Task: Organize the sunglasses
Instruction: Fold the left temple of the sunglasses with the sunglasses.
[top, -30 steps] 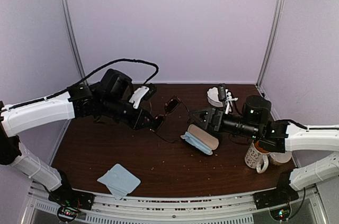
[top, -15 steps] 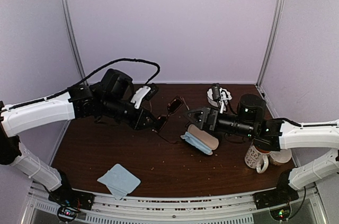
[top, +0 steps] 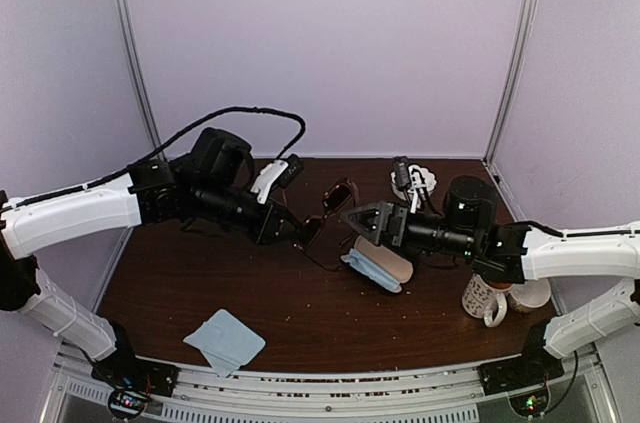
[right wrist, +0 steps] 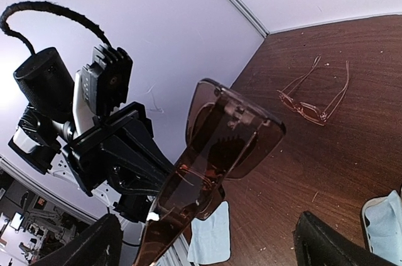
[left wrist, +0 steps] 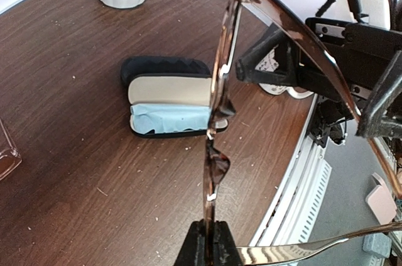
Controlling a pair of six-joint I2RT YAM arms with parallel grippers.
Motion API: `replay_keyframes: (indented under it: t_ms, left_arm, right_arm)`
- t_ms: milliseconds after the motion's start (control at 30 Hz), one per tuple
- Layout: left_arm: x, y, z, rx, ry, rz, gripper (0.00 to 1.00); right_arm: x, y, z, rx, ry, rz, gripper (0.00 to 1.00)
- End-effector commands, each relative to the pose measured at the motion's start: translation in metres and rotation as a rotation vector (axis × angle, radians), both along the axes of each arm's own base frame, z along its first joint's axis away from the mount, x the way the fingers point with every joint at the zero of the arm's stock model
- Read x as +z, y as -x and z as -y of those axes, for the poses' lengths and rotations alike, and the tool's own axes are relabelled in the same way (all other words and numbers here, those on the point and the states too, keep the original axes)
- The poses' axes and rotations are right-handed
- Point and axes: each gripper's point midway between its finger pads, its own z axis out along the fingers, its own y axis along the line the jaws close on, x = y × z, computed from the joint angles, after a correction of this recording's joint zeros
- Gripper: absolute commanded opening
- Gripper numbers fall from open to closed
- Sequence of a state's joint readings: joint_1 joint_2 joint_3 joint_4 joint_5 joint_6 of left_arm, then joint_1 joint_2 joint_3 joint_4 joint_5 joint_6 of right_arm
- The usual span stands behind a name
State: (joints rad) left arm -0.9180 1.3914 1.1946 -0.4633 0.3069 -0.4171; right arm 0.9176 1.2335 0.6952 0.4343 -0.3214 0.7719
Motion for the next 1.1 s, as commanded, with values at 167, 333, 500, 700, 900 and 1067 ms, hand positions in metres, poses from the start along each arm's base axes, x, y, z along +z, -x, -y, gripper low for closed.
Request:
replay_keyframes:
  t_ms: [167,333,500,700,900,1067]
  left_arm:
    - [0.046,0.004,0.021,-0.058,0.142,0.061,0.0]
    - [0.053,0.009,0.024,-0.083,0.163,0.066,0.0]
    - [0.064,0.017,0.031,-0.13,0.207,0.067,0.0]
    - [0.07,0.026,0.037,-0.179,0.242,0.063,0.0]
    - [0.084,0.045,0.049,-0.272,0.303,0.068,0.0]
    - [0.092,0.056,0.052,-0.321,0.326,0.075,0.0]
  right_arm:
    - [0.014,-0.001,-0.008,0.03,-0.037,0.006,0.97]
    - [0.015,-0.001,-0.009,0.036,-0.04,0.006,0.97]
    - [0.02,0.001,-0.011,0.052,-0.053,0.014,0.97]
    - [0.026,0.003,-0.012,0.065,-0.058,0.031,0.97]
    - [0.032,0.005,-0.014,0.081,-0.061,0.057,0.97]
    - [0.034,0.008,-0.014,0.097,-0.058,0.085,0.97]
